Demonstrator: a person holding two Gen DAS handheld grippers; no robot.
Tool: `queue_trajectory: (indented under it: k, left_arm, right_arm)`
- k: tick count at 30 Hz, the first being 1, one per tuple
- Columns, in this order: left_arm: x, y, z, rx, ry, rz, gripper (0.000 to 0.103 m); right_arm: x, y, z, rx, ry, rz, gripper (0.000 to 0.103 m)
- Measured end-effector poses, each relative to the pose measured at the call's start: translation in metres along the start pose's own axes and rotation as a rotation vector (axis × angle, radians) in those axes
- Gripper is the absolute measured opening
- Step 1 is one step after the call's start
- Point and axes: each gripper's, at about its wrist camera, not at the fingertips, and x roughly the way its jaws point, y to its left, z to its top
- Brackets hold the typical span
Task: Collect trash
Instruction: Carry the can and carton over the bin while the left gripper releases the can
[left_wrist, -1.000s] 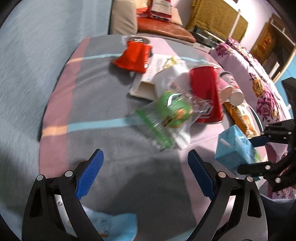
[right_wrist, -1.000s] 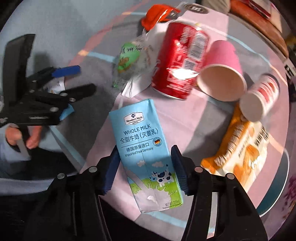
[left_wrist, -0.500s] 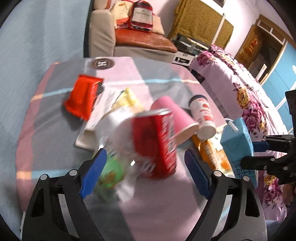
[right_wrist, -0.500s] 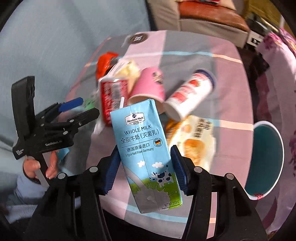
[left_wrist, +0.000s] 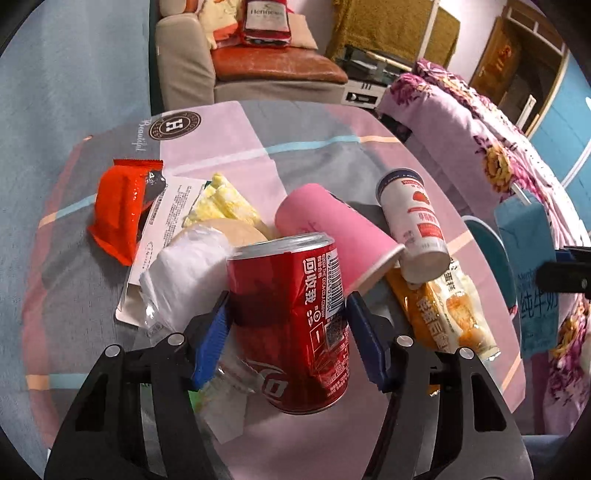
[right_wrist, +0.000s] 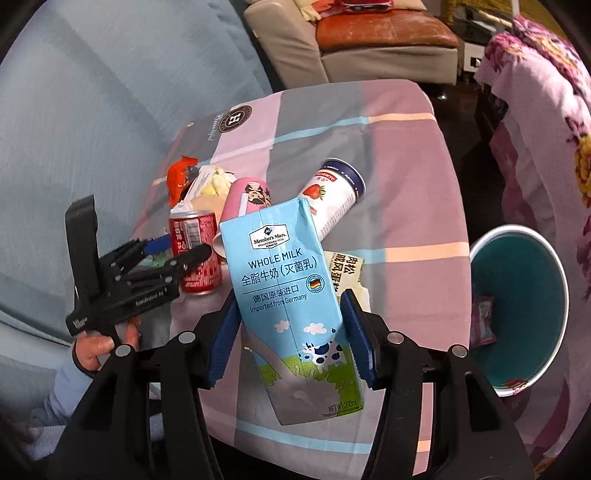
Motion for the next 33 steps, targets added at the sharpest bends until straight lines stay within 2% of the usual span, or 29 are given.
queue_trajectory:
  k: [3,8,13,17,22,27,31,33]
  left_arm:
    - [-0.009,-0.005,-0.005,0.003,-0.014,0.008,0.063]
    - [-0.035,-0.009,-0.008,-0.018,-0.045,-0.029,0.063]
    - [-0.061,-0.019,0.0,-0.029,-0.083,-0.07,0.063]
    - [-0.079,-0.042,0.012,0.008,-0.124,-0.102,0.063]
    - [-0.075,-0.085,0.03,0.068,-0.123,-0.147,0.063]
    - [-0.048,-0.151,0.047,0.153,-0.093,-0.216,0.063]
    - [-0.025,-0.199,0.055,0.212,-0.059,-0.252,0.063]
    - [-0.012,-0.224,0.056,0.249,-0.039,-0.263,0.063]
  right_arm:
    - [0.0,-0.007,-0.003,0.018,-0.006,0.014,0.052]
    - [-0.004,-0.014,-0.006,0.04,-0.027,0.036,0.052]
    - [-0.013,-0.025,-0.009,0.064,-0.066,0.049,0.052]
    - [-0.03,-0.042,-0.011,0.106,-0.117,0.056,0.052]
    - [-0.063,-0.075,-0.016,0.172,-0.207,0.032,0.052]
    - [-0.1,-0.125,-0.032,0.259,-0.296,-0.023,0.052]
    - [-0.117,-0.158,-0.045,0.296,-0.332,-0.092,0.052]
    - [-0.12,-0.174,-0.051,0.322,-0.336,-0.098,0.052]
